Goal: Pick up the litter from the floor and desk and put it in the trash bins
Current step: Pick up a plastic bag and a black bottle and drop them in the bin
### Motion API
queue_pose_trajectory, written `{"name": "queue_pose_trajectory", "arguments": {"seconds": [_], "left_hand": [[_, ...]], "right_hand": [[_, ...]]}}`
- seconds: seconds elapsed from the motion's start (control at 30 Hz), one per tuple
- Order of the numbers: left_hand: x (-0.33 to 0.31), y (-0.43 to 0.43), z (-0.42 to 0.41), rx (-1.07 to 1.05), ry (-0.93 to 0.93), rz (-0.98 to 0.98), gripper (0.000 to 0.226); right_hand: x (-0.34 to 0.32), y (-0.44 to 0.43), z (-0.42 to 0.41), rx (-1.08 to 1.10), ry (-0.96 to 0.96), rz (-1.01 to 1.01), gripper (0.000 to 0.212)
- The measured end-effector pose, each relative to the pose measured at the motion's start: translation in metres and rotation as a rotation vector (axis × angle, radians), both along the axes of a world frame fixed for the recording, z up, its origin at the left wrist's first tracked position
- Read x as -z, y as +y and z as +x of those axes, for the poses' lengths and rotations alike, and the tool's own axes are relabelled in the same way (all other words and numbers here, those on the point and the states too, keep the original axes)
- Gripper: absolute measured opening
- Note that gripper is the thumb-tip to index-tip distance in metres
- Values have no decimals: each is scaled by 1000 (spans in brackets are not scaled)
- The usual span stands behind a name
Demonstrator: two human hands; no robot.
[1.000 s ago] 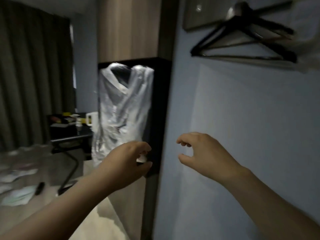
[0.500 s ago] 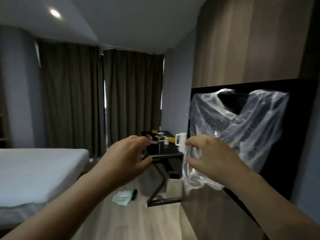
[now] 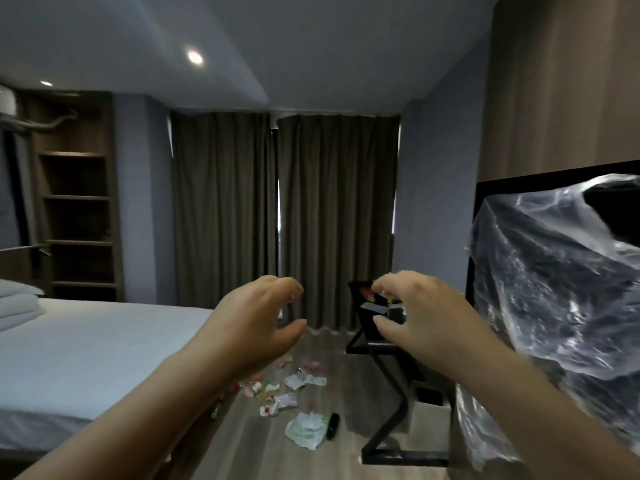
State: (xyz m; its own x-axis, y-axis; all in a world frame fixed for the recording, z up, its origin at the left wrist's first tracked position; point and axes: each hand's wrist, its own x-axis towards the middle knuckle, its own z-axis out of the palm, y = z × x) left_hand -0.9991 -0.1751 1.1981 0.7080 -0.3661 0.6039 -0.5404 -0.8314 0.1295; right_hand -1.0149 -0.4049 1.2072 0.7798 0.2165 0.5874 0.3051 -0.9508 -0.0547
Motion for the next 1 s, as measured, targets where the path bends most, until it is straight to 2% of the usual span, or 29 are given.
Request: {"name": "queue_pose_trajectory", "arguments": {"seconds": [0.5,1.0], "left_hand": [[22,1,250,-109,55,7,41],[52,63,542,-77,162,55,44]], "right_hand": [[25,4,267,-84,111,-63,42],[48,68,540,5,241,-78,40]]}}
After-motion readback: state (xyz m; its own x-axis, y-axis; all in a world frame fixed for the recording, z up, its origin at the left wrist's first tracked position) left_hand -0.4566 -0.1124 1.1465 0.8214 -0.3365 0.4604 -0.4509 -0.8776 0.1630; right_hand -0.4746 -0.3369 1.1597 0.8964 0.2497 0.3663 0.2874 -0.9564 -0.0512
